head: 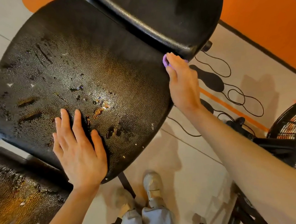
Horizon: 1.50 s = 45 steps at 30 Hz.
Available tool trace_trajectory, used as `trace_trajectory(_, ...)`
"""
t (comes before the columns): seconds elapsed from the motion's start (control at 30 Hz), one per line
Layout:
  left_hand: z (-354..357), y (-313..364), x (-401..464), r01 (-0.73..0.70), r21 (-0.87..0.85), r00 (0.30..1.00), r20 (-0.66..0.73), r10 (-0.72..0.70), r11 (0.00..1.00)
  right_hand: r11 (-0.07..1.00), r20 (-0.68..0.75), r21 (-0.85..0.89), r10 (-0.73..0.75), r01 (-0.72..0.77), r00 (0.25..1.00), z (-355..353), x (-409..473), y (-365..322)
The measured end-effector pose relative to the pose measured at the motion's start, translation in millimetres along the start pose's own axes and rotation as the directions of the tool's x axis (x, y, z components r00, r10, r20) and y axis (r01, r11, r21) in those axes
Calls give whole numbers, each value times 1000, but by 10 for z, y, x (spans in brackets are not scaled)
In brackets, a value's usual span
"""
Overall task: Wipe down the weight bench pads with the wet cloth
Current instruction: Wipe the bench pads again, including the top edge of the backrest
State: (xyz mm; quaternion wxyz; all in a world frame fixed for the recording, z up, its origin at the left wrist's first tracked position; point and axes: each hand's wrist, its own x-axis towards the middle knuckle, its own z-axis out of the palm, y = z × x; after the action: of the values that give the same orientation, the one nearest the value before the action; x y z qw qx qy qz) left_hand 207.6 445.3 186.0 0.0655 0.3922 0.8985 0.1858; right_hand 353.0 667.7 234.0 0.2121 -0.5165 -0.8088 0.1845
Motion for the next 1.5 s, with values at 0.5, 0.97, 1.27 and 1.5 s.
trace_trajectory(0.5,6,-16,7,-1,-7,1000,7,1,1000,999,-25,41,9,-8,1000,396,-1072,-420)
trace_trajectory(0.97,-1,-26,11,-6,24,1000,14,6,1000,977,153,-43,-201,209,968,601,-1837,-836)
trace_trajectory(1.27,2,-16,6,14,34,1000,25,-15,999,986,41,-164,-16,22,999,531,-1217,-660)
trace_trajectory(1.5,-13,-1,25,32,29,999,36,-33,999,955,227,-104,-249,277,942,294,-704,-434)
